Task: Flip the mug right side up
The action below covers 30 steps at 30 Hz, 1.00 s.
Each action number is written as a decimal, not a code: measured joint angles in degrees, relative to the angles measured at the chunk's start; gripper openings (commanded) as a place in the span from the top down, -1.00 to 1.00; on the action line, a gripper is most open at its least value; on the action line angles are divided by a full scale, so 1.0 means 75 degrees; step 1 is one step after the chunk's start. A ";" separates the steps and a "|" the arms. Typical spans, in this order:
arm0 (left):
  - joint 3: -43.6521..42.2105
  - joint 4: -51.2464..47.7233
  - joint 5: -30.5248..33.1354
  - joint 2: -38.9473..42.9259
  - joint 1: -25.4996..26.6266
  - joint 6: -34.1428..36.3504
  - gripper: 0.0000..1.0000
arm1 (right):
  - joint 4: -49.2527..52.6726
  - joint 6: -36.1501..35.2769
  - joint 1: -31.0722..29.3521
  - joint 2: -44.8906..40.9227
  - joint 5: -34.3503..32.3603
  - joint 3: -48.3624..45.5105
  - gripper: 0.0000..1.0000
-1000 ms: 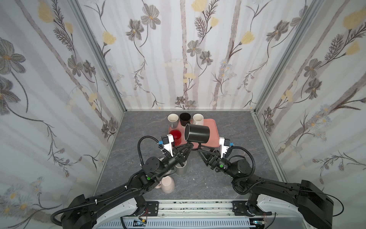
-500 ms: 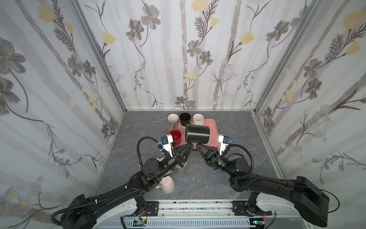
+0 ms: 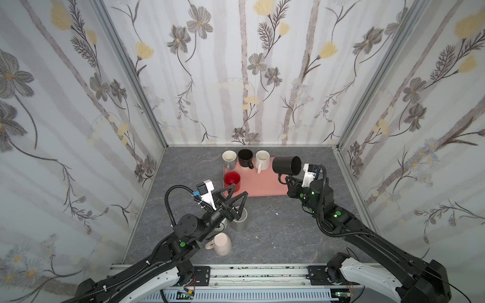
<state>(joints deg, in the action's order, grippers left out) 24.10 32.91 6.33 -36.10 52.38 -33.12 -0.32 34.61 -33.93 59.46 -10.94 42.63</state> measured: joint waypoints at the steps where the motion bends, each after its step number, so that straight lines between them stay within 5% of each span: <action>1: 0.0000 -0.0152 0.0090 0.0111 0.0000 0.0017 -1.00 | 0.0393 -0.0192 0.0187 0.0271 0.0003 0.0251 1.00; 17: -0.0207 -0.1527 0.0597 0.1390 0.0000 0.0189 -1.00 | 0.2792 -0.2530 0.1212 0.5709 -0.0694 0.4826 1.00; 30: -0.0265 -0.2084 0.0874 0.1944 -0.0012 0.0189 -1.00 | 0.3279 -0.3072 0.1218 0.7743 -0.1020 0.6473 1.00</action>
<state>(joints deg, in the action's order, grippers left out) 22.11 17.28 12.88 -21.52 52.29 -31.70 24.27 11.57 -24.80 117.54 -18.59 91.18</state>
